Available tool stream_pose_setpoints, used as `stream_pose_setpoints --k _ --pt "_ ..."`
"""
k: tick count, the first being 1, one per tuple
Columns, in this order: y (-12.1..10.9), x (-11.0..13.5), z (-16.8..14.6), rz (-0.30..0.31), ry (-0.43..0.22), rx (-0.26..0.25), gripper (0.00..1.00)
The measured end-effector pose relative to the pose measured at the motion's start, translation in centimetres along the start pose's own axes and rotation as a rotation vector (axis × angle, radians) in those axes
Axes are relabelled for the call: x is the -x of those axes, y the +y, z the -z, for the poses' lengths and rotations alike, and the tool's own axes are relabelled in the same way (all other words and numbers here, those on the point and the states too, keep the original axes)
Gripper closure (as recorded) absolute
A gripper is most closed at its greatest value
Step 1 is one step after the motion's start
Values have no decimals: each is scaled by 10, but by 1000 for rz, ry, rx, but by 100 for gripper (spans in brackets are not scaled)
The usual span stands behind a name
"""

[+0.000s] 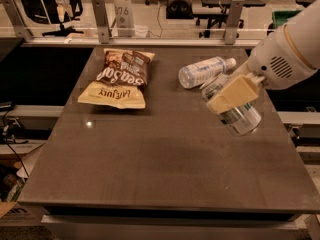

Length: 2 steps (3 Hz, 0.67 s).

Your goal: Place 7up can upright

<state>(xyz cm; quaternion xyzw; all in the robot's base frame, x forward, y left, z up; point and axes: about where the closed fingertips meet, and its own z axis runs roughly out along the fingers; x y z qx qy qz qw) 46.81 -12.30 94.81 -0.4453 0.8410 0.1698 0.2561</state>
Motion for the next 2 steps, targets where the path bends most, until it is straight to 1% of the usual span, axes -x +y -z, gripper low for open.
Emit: stream_pose_setpoints --k 2 --pt "6 28 20 59 -345 51 100"
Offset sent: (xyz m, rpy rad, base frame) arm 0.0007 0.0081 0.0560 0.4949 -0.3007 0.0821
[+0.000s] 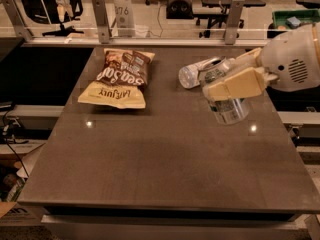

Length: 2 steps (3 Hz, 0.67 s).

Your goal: Place 7up can upright

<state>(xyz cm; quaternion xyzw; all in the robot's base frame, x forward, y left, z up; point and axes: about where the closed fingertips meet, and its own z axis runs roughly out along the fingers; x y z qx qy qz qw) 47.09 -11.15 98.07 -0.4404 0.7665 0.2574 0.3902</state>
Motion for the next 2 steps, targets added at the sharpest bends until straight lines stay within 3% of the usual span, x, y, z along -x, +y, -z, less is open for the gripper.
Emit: stream_pose_setpoints --k 2 --pt "5 4 12 36 -256 17 100"
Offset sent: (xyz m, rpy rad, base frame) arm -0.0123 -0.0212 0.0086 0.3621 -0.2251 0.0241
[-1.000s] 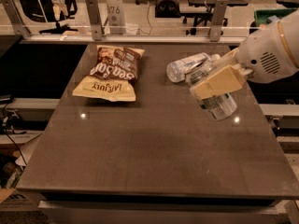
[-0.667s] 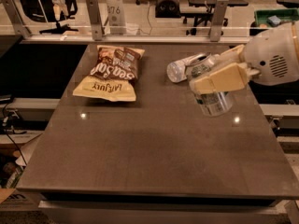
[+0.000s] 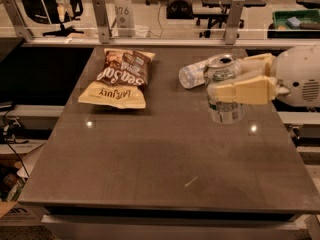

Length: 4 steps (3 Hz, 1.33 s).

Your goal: Place 7up can upright

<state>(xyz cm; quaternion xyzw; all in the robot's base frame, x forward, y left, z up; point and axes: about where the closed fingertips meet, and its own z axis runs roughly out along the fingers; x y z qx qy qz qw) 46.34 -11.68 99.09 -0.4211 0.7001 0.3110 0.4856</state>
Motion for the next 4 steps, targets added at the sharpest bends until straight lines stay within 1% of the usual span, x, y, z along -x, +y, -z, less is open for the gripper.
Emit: stream_pose_setpoints --k 1,2,4 --pt "1 -6 4 18 -104 21 100" --pt "2 -15 3 33 -164 41 100" --pt "4 -39 0 40 -248 68 100"
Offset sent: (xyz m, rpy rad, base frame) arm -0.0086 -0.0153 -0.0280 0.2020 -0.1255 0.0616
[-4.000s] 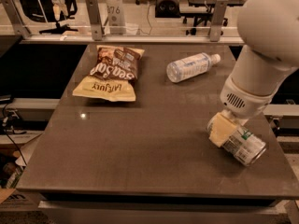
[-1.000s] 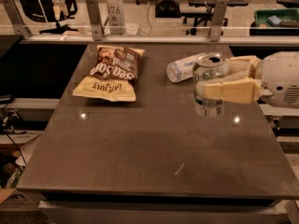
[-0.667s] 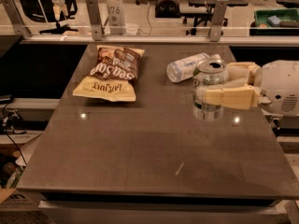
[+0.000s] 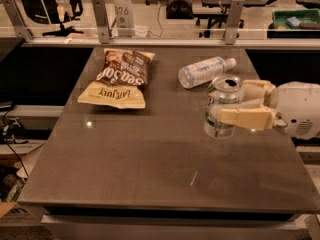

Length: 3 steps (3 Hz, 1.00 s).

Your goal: Place 7up can upright

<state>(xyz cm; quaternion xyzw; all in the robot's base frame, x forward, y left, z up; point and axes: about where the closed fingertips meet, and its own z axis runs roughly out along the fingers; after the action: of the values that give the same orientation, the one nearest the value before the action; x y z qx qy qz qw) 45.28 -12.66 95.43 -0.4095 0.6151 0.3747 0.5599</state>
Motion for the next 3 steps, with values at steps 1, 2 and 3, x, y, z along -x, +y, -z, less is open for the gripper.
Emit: stream_pose_setpoints --k 1,2,3 --pt "0 -13 3 -2 -42 9 100" --pt "0 -23 3 8 -81 28 100" --pt "0 -34 2 23 -98 54 100"
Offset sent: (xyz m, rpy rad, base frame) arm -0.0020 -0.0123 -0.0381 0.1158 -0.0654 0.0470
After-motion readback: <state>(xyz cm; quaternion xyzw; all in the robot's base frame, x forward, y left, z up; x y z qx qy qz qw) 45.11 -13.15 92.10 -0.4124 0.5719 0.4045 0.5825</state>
